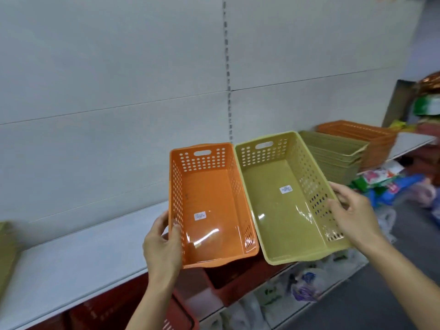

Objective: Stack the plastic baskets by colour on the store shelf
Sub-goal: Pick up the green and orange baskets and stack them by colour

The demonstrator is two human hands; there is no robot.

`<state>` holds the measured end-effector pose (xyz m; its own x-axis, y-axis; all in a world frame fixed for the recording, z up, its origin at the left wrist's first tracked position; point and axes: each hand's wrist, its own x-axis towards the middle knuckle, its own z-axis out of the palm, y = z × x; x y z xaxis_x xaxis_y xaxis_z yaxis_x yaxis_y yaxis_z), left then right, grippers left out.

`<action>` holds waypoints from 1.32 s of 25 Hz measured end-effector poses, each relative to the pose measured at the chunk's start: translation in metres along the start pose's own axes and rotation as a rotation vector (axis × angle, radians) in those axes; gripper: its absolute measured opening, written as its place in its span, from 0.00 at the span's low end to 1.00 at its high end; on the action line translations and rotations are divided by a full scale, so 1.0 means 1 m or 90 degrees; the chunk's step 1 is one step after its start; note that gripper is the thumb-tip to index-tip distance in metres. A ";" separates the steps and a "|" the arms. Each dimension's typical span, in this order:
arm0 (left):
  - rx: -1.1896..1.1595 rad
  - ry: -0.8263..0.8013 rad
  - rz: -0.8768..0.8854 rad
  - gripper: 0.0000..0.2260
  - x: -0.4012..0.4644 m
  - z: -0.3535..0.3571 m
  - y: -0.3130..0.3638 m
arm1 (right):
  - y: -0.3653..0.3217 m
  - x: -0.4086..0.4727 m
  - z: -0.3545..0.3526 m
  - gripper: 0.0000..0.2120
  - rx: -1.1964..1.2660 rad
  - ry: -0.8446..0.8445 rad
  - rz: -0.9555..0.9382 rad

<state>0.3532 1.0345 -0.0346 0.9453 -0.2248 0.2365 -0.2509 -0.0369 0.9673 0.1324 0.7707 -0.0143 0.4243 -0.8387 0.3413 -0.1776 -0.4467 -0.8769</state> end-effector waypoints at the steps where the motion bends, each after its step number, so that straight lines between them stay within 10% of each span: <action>1: -0.011 -0.008 0.005 0.13 -0.008 0.020 0.005 | 0.008 0.008 -0.021 0.19 0.000 0.009 -0.009; 13: -0.050 0.002 0.042 0.15 -0.085 0.285 0.074 | 0.101 0.151 -0.255 0.19 -0.026 0.038 -0.049; 33: -0.025 0.290 0.039 0.15 0.040 0.394 0.064 | 0.135 0.427 -0.145 0.18 0.088 -0.061 -0.133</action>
<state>0.2930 0.6398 0.0011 0.9263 0.2261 0.3015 -0.3101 0.0024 0.9507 0.1604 0.3073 0.0624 0.5219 -0.6966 0.4923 0.0428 -0.5551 -0.8307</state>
